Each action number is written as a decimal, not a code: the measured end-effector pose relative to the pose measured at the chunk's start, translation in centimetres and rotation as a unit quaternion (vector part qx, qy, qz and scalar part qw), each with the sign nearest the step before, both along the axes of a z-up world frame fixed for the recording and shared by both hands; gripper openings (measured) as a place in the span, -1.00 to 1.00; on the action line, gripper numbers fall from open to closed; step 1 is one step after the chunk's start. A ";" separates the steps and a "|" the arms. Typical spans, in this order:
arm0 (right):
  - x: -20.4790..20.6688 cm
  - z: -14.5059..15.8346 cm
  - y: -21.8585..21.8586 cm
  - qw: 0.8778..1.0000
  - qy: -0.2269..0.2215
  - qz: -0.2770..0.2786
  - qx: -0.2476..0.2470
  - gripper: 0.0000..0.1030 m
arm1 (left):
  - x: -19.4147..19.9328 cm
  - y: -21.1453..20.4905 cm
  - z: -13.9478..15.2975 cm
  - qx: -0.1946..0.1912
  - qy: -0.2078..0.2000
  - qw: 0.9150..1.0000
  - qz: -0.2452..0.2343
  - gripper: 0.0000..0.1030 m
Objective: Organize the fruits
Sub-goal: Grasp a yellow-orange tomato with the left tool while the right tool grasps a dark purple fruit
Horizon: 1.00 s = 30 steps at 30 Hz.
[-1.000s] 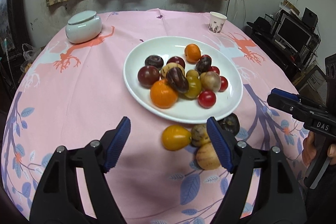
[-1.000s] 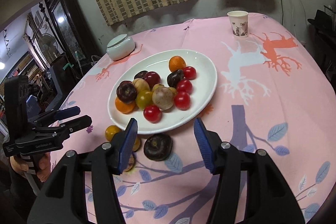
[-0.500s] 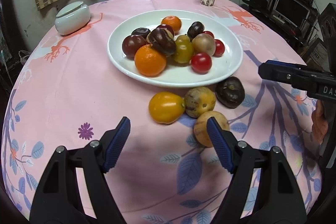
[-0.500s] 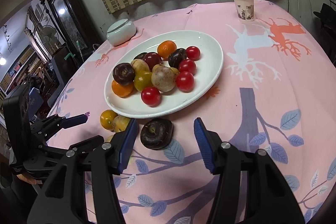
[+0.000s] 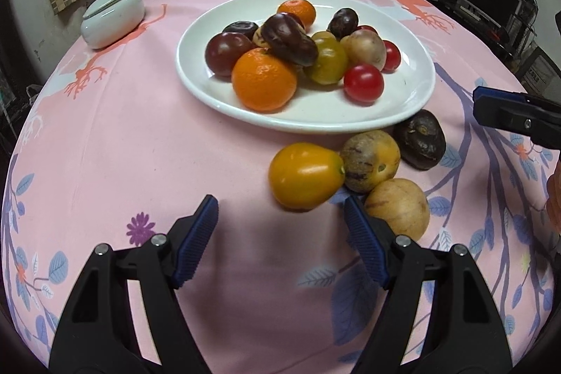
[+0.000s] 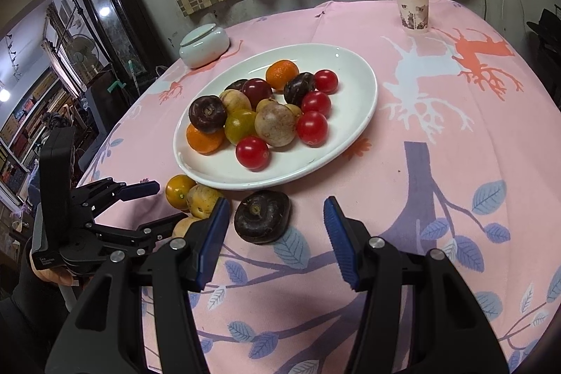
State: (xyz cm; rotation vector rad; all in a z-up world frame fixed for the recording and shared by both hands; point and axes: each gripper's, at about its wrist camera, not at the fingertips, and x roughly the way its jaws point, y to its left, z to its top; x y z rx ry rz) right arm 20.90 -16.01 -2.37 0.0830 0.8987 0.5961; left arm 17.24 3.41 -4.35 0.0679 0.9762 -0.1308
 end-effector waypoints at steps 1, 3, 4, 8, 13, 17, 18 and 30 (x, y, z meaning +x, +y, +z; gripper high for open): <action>0.1 -0.1 0.0 1.000 0.001 0.000 -0.001 0.10 | 0.2 -0.1 0.1 -0.002 -0.006 1.000 -0.005 0.42; 0.0 -0.1 0.1 1.000 0.002 0.002 -0.002 0.10 | 0.8 -0.1 -0.2 -0.007 0.002 1.000 -0.012 0.07; 0.0 -0.1 0.2 1.000 0.002 0.004 -0.004 0.10 | 1.1 0.0 -0.5 -0.016 0.011 1.000 -0.015 0.02; 0.0 -0.4 0.4 1.000 0.002 0.007 -0.009 0.10 | 1.0 -0.4 -0.5 -0.010 -0.008 1.000 -0.023 -0.22; -0.1 -0.8 1.1 1.000 0.006 0.021 -0.023 0.10 | 1.0 -0.2 -0.6 -0.001 -0.021 1.000 -0.015 0.00; -0.4 -1.1 1.8 0.999 0.004 0.034 -0.034 0.10 | 1.4 -0.1 -0.6 -0.005 -0.020 1.000 -0.010 0.05; -0.5 -1.2 1.9 0.999 0.004 0.036 -0.036 0.10 | 1.6 -0.1 -0.6 -0.005 -0.021 1.000 -0.010 0.00; -1.3 -2.2 3.3 0.995 -0.002 0.062 -0.081 0.10 | -0.2 0.3 0.5 -0.029 -0.021 0.999 -0.012 -0.21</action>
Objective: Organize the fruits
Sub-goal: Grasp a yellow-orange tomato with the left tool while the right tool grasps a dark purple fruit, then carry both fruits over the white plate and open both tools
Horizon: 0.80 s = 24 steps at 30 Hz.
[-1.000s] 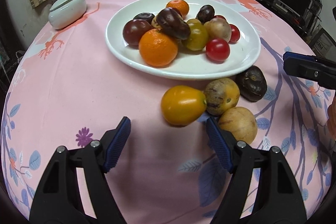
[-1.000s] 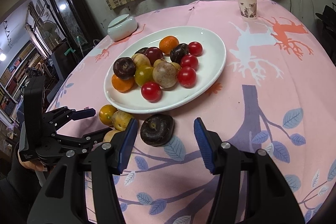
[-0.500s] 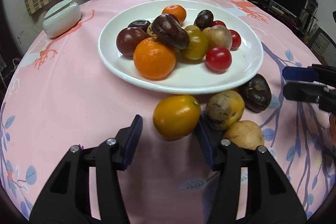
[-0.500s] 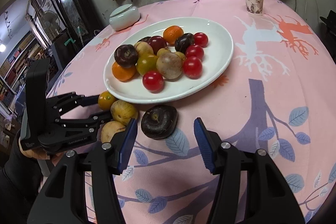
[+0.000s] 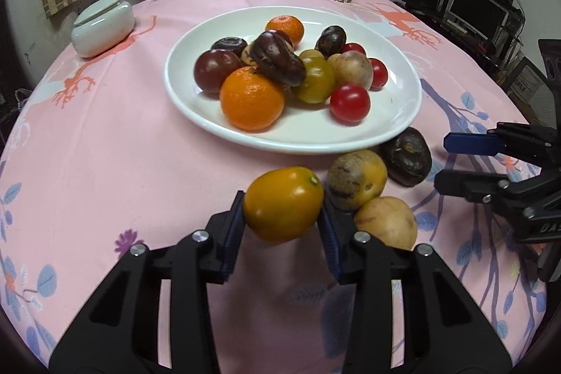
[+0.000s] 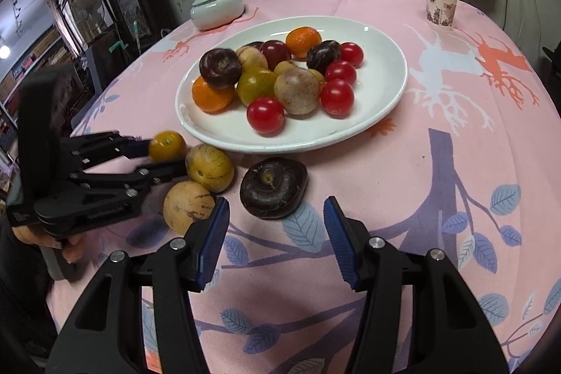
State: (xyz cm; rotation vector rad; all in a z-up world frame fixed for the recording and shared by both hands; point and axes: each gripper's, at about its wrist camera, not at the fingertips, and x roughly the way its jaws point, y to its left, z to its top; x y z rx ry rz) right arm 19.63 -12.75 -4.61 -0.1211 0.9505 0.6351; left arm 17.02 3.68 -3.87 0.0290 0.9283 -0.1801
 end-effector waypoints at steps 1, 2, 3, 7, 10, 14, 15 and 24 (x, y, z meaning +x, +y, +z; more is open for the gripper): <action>-0.2 -0.2 0.3 1.000 -0.002 0.006 -0.007 0.10 | -0.2 0.2 0.2 -0.009 -0.001 1.000 0.000 -0.21; -0.3 -0.4 0.5 1.000 -0.004 0.010 -0.013 0.10 | -0.4 0.5 0.4 -0.019 -0.002 1.000 0.000 -0.21; -0.4 -0.6 0.8 1.000 -0.008 0.010 -0.022 0.10 | -0.4 0.6 0.5 -0.025 -0.004 1.000 0.002 -0.21; 0.0 -1.3 1.3 0.999 -0.016 -0.006 -0.049 0.10 | -0.6 1.0 0.9 -0.037 -0.015 0.999 0.000 -0.21; 0.6 -1.8 1.9 0.998 -0.016 -0.012 -0.062 0.10 | -0.7 1.2 0.6 -0.057 -0.003 0.998 -0.011 -0.21; 1.3 -1.8 2.8 0.997 -0.023 -0.013 -0.072 0.10 | -0.8 1.3 0.3 -0.063 0.003 0.998 -0.013 -0.21; 1.6 -1.8 3.1 0.997 -0.023 -0.014 -0.073 0.10 | -0.8 1.4 0.4 -0.065 0.002 0.998 -0.013 -0.21; 0.6 -1.5 3.6 0.994 -0.048 -0.010 -0.100 -0.07 | -0.8 1.8 0.6 -0.079 0.004 0.997 -0.008 -0.21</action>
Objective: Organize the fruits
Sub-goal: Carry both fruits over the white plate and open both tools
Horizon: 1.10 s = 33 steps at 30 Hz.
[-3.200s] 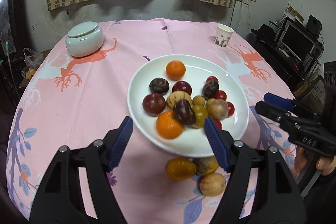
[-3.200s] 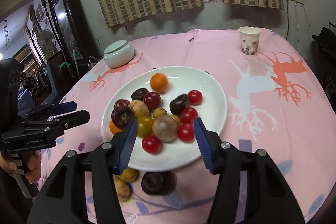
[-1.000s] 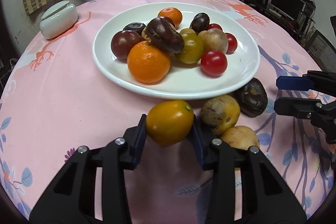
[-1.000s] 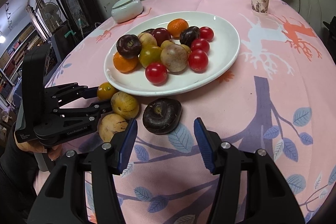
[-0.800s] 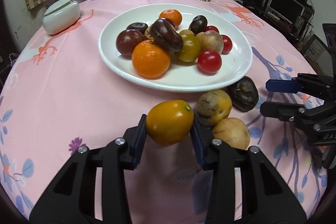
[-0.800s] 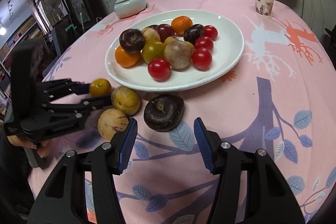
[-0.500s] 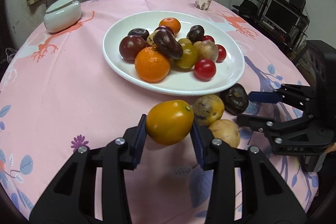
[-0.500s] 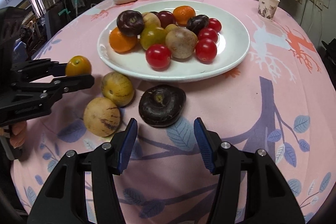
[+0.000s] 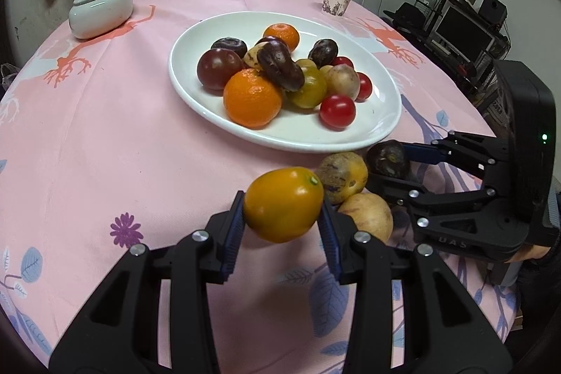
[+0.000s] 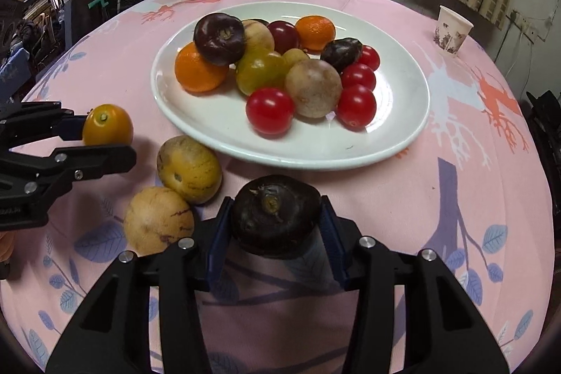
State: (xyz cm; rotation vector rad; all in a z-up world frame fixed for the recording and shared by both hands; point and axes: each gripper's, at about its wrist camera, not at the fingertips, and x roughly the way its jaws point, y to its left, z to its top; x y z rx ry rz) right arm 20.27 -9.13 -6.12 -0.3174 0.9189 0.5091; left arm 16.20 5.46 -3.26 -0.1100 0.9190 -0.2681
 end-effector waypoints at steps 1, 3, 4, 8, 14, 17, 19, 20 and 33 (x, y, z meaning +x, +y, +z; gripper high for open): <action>-0.1 0.1 -0.3 1.000 0.000 -0.003 0.004 -0.07 | 0.0 -0.1 0.0 0.000 0.000 1.000 -0.001 -0.21; -0.5 0.6 -1.2 1.000 0.002 -0.010 0.015 -0.06 | -0.1 -0.2 0.2 0.005 -0.002 1.000 0.000 -0.21; -0.7 0.8 -1.7 1.000 0.001 -0.014 0.020 -0.06 | -0.2 -0.4 0.3 0.010 -0.002 1.000 0.001 -0.21; -1.7 2.6 -3.4 0.999 -0.010 -0.027 0.043 -0.06 | -1.1 -1.2 1.7 0.019 -0.018 1.000 -0.007 -0.21; -3.4 6.3 -5.0 0.996 -0.034 -0.019 0.085 -0.06 | -2.7 -2.1 4.5 0.032 -0.040 0.999 -0.013 -0.21; -3.7 8.0 -5.2 0.994 -0.052 -0.014 0.097 -0.06 | -3.0 -2.3 6.2 0.031 -0.054 0.998 -0.013 -0.21; -3.5 9.1 -5.2 0.992 -0.064 -0.014 0.105 -0.06 | -2.6 -2.4 7.2 0.032 -0.064 0.997 -0.010 -0.21; -3.3 9.6 -5.1 0.992 -0.068 -0.014 0.108 -0.06 | -2.3 -2.6 7.7 0.035 -0.069 0.997 -0.008 -0.21; 5.0 9.9 -2.0 0.992 -0.068 -0.009 0.105 -0.06 | 6.7 -2.6 9.5 0.030 -0.070 0.997 0.028 -0.21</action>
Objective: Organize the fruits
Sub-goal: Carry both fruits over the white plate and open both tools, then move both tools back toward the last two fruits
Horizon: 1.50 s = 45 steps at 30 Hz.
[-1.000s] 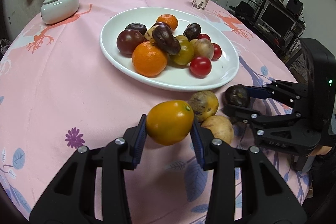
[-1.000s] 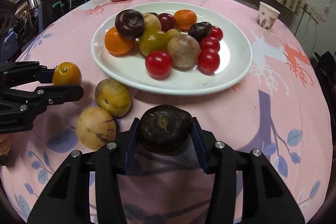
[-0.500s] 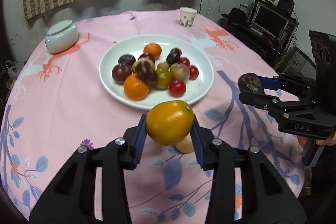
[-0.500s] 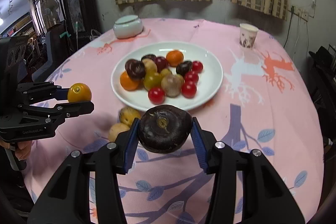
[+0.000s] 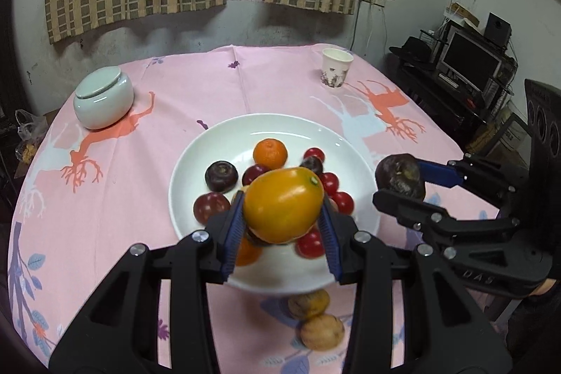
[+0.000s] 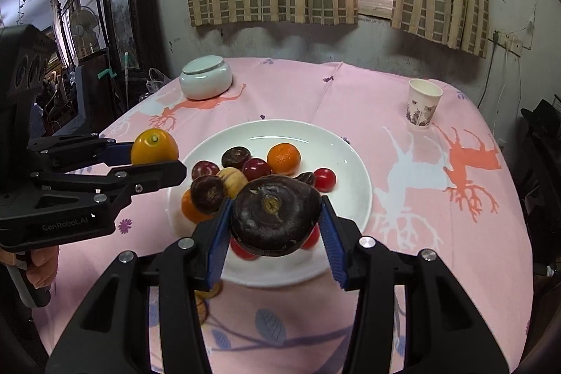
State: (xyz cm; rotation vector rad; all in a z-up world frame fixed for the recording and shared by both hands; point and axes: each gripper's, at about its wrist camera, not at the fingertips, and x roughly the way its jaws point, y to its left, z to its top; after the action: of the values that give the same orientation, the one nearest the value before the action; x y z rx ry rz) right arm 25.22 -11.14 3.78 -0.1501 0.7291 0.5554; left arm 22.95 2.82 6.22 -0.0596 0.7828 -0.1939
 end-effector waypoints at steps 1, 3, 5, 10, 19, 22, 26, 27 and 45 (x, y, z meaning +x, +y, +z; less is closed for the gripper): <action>0.7 -0.4 0.4 1.000 0.005 0.000 -0.002 -0.06 | 0.8 0.2 -0.4 -0.001 0.005 1.000 0.004 -0.21; 1.9 -1.3 0.9 1.000 0.015 0.001 -0.005 -0.06 | 2.2 0.5 -1.3 -0.002 0.015 1.000 0.011 -0.21; 3.0 -2.1 1.6 1.000 0.022 0.005 -0.009 -0.06 | 3.5 0.7 -2.2 -0.002 0.026 1.000 0.015 -0.21; 5.2 -3.5 2.7 0.999 0.031 0.001 -0.014 -0.06 | 5.7 1.2 -3.5 -0.008 0.041 0.999 0.025 -0.21; 5.9 -4.5 1.9 0.999 0.045 -0.024 0.009 0.08 | 4.8 1.7 -2.4 -0.009 0.018 0.999 0.043 0.33; 5.0 -3.3 0.6 0.998 0.037 -0.034 0.025 0.08 | 3.2 1.8 -1.6 -0.007 0.009 0.999 0.045 0.35; 2.3 -2.2 -1.1 0.999 0.033 -0.030 0.029 0.08 | 0.0 1.1 -1.0 0.009 0.000 1.000 0.029 0.36; 1.6 -2.1 -1.3 0.999 0.033 -0.028 0.025 0.08 | -1.1 0.8 -1.0 0.012 -0.001 1.000 0.023 0.40; -5.9 -3.9 -4.4 0.994 0.065 -0.027 0.077 0.25 | -9.7 -2.5 -7.0 0.031 0.060 0.998 0.010 0.48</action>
State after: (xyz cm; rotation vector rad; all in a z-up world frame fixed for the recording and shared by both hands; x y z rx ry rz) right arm 19.30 -15.51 -0.09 0.0507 0.8113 0.5710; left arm 13.28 0.36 -0.74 -0.0206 0.9078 -0.1487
